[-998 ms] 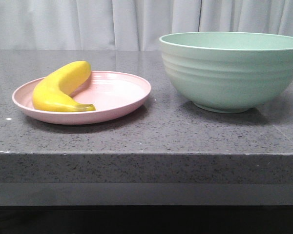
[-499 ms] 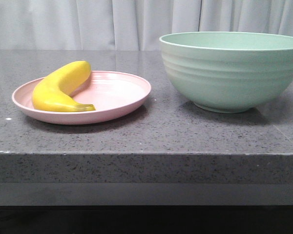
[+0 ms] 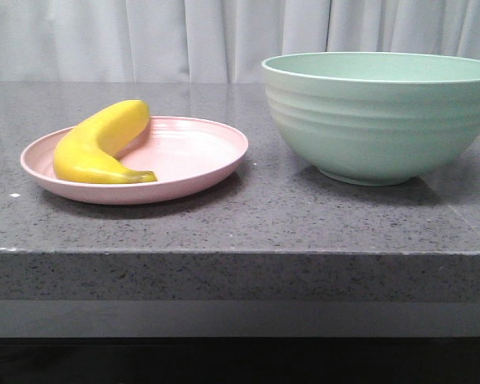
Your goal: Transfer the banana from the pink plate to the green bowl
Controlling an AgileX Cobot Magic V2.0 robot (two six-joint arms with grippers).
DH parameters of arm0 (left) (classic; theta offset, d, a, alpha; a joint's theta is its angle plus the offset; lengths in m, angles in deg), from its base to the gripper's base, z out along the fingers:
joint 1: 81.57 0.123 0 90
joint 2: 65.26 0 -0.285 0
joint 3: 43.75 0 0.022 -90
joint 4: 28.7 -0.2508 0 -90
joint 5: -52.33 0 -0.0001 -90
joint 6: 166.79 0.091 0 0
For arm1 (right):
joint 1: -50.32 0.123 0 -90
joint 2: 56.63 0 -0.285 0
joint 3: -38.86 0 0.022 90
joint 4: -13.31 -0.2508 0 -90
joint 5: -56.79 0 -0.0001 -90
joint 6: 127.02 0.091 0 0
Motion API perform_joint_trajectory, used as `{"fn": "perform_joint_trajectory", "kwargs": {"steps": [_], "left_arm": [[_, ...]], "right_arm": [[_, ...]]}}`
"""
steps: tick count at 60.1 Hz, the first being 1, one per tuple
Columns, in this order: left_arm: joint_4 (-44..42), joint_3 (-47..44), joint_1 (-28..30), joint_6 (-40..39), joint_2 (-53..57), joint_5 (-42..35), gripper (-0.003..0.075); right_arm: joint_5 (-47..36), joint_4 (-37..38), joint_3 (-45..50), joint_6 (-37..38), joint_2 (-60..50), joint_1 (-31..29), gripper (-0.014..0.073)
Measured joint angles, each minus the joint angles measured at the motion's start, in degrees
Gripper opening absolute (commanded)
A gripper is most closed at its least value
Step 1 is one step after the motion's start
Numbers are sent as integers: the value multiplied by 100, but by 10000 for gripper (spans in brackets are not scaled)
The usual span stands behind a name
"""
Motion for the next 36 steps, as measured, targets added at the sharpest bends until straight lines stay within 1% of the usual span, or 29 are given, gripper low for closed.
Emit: {"fn": "perform_joint_trajectory", "kwargs": {"steps": [8,13,16,18,20,21,23,24,25,26,28,29,30,31,34,36], "left_arm": [[0,350,0,0,-712,150,-20],[0,404,0,0,-885,174,-19],[0,404,0,0,-903,174,-5],[0,404,0,0,-903,174,27],[0,404,0,0,-903,174,78],[0,404,0,0,-903,174,104],[0,404,0,0,-903,174,183],[0,404,0,0,-903,174,242],[0,404,0,0,-903,174,305],[0,404,0,0,-903,174,373],[0,404,0,0,-903,174,462],[0,404,0,0,-903,174,522],[0,404,0,0,-903,174,557],[0,404,0,0,-903,174,603],[0,404,0,0,-903,174,674],[0,404,0,0,-903,174,697]], "right_arm": [[120,4,-395,-35,634,0,-60],[169,13,-466,-39,901,0,-56],[193,13,-466,-48,994,0,-30],[202,13,-466,-48,1024,0,6],[207,13,-466,-48,1047,0,50],[207,13,-466,-48,1047,0,90],[207,13,-466,-48,1047,0,152],[207,13,-466,-48,1047,0,220],[207,13,-466,-48,1048,0,256],[207,13,-466,-48,1048,0,309],[207,13,-466,-48,1058,0,393],[207,13,-466,-48,1058,0,425],[207,13,-466,-48,1058,0,467],[207,13,-466,-48,1058,0,491],[207,23,-466,-48,1058,0,559],[207,17,-466,-48,1058,0,587]]}}
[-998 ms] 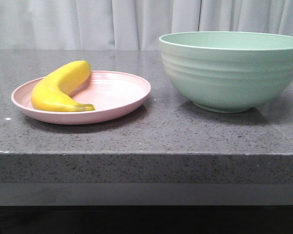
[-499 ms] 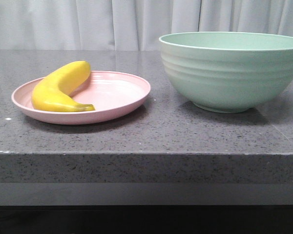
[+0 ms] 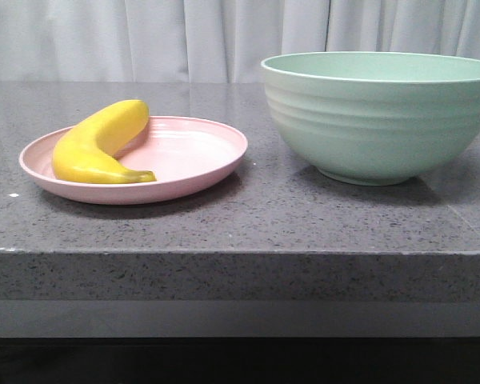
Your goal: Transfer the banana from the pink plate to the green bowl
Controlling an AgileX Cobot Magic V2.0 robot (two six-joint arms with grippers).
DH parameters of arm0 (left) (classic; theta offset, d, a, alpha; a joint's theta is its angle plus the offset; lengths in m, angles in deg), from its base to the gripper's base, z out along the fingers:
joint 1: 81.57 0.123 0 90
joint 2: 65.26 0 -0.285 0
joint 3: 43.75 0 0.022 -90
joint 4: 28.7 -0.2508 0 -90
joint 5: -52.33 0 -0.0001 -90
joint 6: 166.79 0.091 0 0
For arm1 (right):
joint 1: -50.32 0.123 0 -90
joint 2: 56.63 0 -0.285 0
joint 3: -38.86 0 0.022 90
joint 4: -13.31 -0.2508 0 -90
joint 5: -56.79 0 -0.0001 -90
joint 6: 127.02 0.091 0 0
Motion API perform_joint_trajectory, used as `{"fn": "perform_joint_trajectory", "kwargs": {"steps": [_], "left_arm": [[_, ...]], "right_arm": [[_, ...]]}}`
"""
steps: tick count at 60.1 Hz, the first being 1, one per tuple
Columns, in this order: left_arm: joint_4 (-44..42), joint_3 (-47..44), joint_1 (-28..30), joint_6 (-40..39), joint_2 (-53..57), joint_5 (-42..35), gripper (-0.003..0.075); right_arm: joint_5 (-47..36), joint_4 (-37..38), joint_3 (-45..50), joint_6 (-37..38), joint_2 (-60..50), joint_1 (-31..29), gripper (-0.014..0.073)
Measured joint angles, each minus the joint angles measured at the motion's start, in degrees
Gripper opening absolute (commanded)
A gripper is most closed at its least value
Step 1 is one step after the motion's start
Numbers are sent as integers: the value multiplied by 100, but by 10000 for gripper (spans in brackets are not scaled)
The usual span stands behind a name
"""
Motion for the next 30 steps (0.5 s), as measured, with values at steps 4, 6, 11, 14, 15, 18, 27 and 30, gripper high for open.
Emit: {"fn": "perform_joint_trajectory", "kwargs": {"steps": [4,6,11,14,15,18,27,30], "left_arm": [[0,0,0,0,0,0,692],[25,0,0,0,0,0,687],[56,0,0,0,0,0,669],[59,0,-12,12,-37,0,659],[59,13,-23,22,-54,15,657],[70,78,-98,39,-163,97,650],[91,498,-651,154,-808,451,648],[91,653,-903,165,-1074,518,648]], "right_arm": [[0,0,0,0,0,0,601],[0,0,0,0,0,0,600],[0,0,0,0,0,0,600],[0,0,0,0,0,0,600],[0,0,0,0,0,0,600],[-11,0,0,0,0,0,600],[-22,0,0,0,0,0,600],[-22,0,0,0,0,0,600]]}}
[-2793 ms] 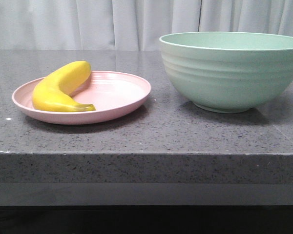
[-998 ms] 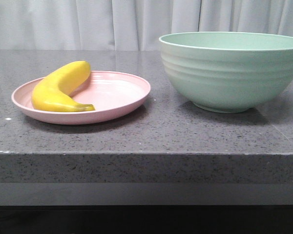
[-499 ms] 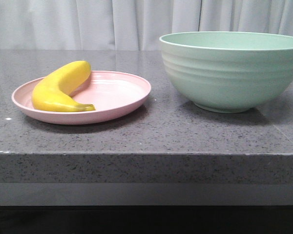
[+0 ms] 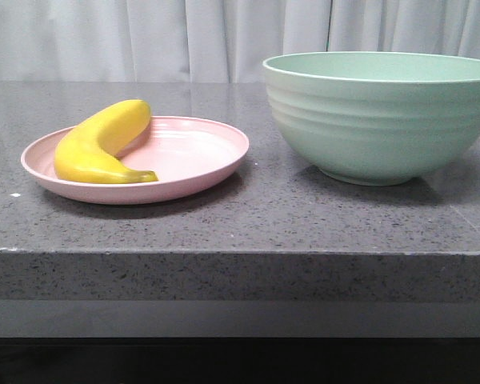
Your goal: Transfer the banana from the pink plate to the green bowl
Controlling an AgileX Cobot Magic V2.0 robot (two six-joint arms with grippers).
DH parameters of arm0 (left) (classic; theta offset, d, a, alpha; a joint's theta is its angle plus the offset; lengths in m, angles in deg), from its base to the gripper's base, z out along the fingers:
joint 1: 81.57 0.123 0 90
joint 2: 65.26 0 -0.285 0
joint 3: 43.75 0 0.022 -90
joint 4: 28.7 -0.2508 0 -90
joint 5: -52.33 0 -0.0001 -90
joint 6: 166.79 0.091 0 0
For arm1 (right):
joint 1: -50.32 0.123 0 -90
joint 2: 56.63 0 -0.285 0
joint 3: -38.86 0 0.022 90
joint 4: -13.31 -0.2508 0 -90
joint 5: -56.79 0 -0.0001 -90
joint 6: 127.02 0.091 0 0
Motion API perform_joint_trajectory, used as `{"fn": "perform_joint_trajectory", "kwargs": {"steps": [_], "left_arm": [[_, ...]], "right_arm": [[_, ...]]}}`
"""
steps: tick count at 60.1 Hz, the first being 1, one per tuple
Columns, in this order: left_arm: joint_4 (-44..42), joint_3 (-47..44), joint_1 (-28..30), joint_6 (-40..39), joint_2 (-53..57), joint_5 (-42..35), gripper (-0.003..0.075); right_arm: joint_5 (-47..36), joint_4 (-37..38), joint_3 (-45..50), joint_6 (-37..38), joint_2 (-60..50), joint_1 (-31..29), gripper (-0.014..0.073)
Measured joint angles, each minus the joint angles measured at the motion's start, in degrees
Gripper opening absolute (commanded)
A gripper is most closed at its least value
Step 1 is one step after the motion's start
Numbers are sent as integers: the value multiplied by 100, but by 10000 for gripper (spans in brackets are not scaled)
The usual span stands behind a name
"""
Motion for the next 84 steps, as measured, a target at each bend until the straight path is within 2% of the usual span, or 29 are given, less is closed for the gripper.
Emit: {"fn": "perform_joint_trajectory", "kwargs": {"steps": [13,25,33,44,56,72,77,84], "left_arm": [[0,778,-1148,-89,-1433,80,648],[19,1727,-1606,-247,-3037,759,648],[25,2317,-1659,-245,-3957,1150,648],[87,2788,-1709,-254,-4763,1288,624],[123,2965,-1838,-254,-5226,1324,585],[135,2975,-1841,-254,-5584,1324,580],[146,2984,-1841,-254,-5593,1324,542],[146,2984,-1841,-254,-5593,1311,436]], "right_arm": [[-8,0,0,0,0,0,600],[-8,0,0,0,0,0,600],[-8,0,0,0,0,0,600],[-8,0,0,0,0,0,600],[-13,0,0,-4,0,0,600],[-13,0,0,-4,0,0,600],[-13,0,0,-4,0,0,600],[-13,0,0,-4,0,0,600]]}}
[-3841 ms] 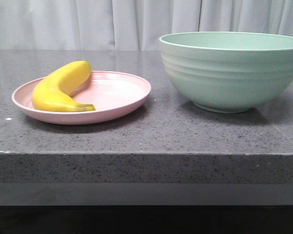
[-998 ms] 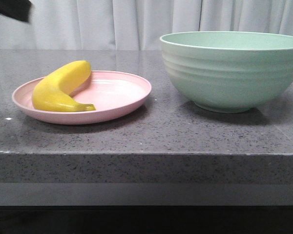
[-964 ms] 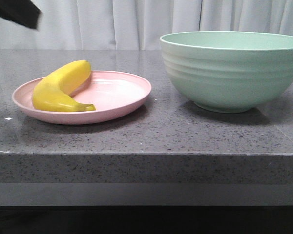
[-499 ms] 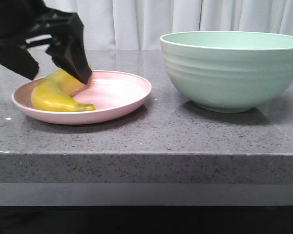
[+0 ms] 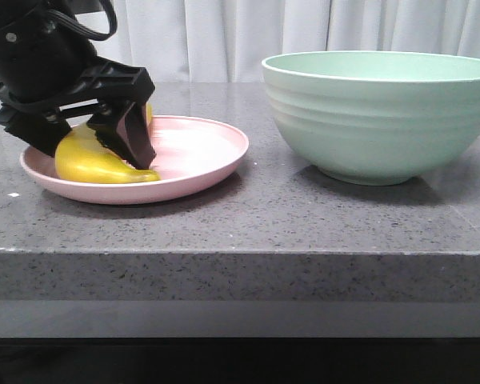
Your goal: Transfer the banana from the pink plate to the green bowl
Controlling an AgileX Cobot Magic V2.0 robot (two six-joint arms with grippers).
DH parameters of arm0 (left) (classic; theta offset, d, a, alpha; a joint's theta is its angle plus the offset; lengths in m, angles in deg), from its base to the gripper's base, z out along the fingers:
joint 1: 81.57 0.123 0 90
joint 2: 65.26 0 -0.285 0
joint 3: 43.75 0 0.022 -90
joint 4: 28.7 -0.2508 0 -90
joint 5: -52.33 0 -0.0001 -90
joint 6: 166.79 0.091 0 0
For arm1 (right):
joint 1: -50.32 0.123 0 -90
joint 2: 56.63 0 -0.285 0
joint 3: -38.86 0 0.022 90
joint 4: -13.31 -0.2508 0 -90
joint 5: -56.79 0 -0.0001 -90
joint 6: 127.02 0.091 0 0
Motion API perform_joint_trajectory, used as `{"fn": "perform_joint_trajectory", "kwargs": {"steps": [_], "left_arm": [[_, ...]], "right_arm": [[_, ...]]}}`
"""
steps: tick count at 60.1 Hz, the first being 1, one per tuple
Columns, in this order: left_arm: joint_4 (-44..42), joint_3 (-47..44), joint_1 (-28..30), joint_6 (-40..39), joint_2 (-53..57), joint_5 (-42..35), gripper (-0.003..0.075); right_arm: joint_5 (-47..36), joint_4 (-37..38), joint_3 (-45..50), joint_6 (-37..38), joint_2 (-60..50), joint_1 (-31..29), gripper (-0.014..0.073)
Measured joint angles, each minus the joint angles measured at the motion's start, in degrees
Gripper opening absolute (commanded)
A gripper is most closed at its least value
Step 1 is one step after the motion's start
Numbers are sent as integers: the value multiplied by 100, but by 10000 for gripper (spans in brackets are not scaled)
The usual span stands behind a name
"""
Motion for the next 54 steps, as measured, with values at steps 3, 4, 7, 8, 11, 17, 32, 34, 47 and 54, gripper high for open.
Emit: {"fn": "perform_joint_trajectory", "kwargs": {"steps": [3,4,7,8,11,17,32,34,47,54], "left_arm": [[0,0,0,-12,0,-30,395],[0,0,0,-12,0,-50,382],[0,0,0,-12,0,-87,337],[0,0,0,-12,0,-103,325],[0,0,0,-12,0,-174,287],[0,0,0,-12,0,-329,236],[0,299,0,-12,-13,-704,206],[0,410,-9,-12,-1,-670,206],[-22,1116,-326,-12,574,-394,206],[-22,1216,-748,-12,949,-313,206]], "right_arm": [[-9,0,0,0,0,0,600],[-9,0,0,0,0,0,600],[-9,0,0,0,0,0,600],[-9,0,0,0,0,0,600],[-9,0,0,0,0,0,600],[-9,0,0,0,0,0,600],[-9,0,0,0,0,0,600],[-9,0,0,0,0,0,600],[-9,-788,-90,0,109,0,600],[3,-1827,-367,0,498,0,600]]}}
